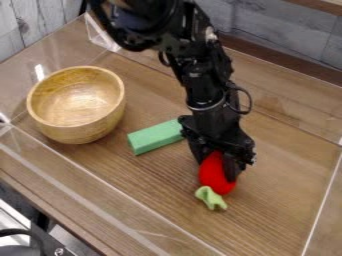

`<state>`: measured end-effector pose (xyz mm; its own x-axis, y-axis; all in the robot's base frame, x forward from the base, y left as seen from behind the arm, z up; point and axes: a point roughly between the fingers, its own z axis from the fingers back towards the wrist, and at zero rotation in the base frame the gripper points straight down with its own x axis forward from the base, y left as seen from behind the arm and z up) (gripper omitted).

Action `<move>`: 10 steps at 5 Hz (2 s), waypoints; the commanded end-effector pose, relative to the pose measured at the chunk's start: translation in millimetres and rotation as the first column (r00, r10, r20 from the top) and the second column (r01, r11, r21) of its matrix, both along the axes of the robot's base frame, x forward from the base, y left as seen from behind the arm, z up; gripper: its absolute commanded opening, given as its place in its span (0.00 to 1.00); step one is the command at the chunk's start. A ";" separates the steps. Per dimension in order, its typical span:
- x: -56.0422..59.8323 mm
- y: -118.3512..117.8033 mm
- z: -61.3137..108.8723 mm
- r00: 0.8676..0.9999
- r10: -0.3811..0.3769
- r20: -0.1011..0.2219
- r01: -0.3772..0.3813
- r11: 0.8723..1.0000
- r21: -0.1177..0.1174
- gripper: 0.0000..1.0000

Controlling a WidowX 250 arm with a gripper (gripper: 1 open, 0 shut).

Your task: Move the red fruit to the right

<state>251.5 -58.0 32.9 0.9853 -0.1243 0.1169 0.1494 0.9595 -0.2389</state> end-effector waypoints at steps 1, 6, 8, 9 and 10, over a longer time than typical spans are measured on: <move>2.6 -4.6 31.4 0.996 0.064 0.063 -0.063 0.998 -0.005 0.00; 39.1 -8.3 52.7 0.991 0.081 0.110 -0.078 0.997 -0.027 0.00; 62.7 3.2 28.9 0.991 0.106 0.077 -0.106 0.994 0.005 0.00; 57.7 4.1 31.5 0.992 0.106 0.067 -0.107 0.994 0.013 0.00; 53.8 3.7 36.3 0.993 0.106 0.059 -0.107 0.994 0.016 0.00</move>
<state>295.1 -54.1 47.7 0.9947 -0.0242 0.1003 0.0454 0.9754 -0.2156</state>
